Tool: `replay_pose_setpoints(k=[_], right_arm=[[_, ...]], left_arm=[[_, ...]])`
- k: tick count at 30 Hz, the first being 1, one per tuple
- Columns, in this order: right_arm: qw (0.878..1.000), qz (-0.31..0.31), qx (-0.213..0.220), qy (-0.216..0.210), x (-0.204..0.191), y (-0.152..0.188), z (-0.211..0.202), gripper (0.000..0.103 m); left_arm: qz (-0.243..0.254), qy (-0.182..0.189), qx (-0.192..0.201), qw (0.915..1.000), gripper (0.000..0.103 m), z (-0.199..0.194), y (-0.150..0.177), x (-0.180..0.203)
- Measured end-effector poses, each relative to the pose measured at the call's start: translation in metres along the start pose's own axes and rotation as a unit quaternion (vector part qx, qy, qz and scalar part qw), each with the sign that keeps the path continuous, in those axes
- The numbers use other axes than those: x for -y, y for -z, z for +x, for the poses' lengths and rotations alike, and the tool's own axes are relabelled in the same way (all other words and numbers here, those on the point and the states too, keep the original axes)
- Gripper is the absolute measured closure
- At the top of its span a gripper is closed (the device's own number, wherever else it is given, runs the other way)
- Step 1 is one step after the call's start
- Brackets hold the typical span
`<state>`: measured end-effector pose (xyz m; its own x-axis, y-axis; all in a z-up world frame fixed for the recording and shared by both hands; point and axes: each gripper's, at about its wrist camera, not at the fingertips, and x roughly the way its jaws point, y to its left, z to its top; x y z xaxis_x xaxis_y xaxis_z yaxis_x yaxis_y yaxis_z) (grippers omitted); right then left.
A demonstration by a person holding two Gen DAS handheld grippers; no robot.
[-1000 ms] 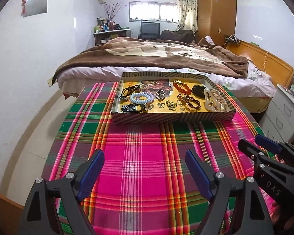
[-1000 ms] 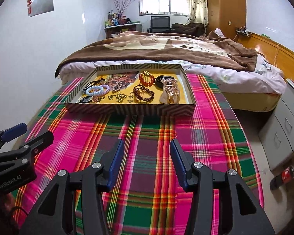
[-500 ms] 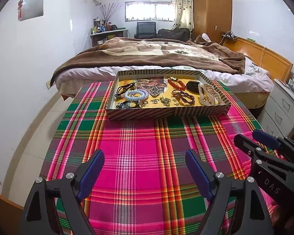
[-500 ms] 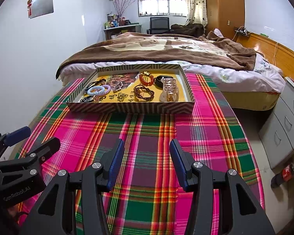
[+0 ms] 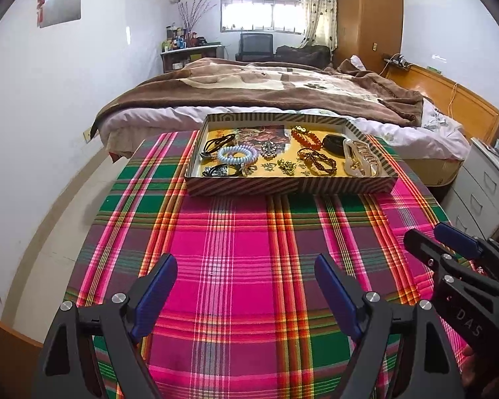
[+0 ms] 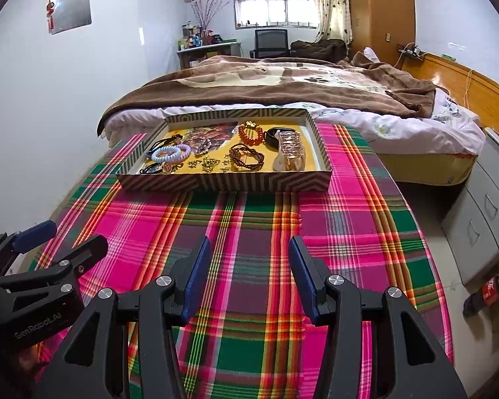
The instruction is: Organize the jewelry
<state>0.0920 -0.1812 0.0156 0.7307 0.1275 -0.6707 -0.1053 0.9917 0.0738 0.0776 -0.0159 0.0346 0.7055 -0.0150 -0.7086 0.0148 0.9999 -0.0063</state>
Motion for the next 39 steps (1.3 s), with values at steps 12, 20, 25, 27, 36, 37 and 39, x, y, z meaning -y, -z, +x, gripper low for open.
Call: replay_pose_setpoints(k=[12,20,25,27,36,37,39], right_arm=[[1.000,0.000,0.000,0.000,-0.0008,0.0005,-0.0007,0.054],[1.000,0.000,0.000,0.000,-0.0014,0.0009,-0.0010,0.054],[1.000,0.000,-0.001,0.000,-0.0025,0.0027,-0.0023,0.054],[1.000,0.001,-0.001,0.000,-0.0024,0.0026,-0.0022,0.054],[1.000,0.004,-0.001,0.000,-0.0006,0.0039,-0.0013,0.054],[1.000,0.005,-0.001,0.000,-0.0008,0.0040,-0.0012,0.054],[1.000,0.005,-0.001,0.000,-0.0005,0.0039,-0.0013,0.054]], left_arm=[[0.001,-0.004,0.011,0.9999,0.019,-0.0055,0.0003,0.0004],[-0.001,-0.002,0.010,0.9999,0.019,-0.0057,0.0013,0.0003],[0.001,-0.007,0.010,0.9999,0.019,-0.0056,0.0022,0.0002],[0.001,-0.006,0.010,0.9999,0.019,-0.0056,0.0022,0.0003],[0.000,0.005,0.007,1.0000,0.019,-0.0054,0.0033,0.0024],[-0.001,0.004,0.006,1.0000,0.019,-0.0053,0.0033,0.0022],[-0.002,0.003,0.006,1.0000,0.019,-0.0058,0.0035,0.0032]])
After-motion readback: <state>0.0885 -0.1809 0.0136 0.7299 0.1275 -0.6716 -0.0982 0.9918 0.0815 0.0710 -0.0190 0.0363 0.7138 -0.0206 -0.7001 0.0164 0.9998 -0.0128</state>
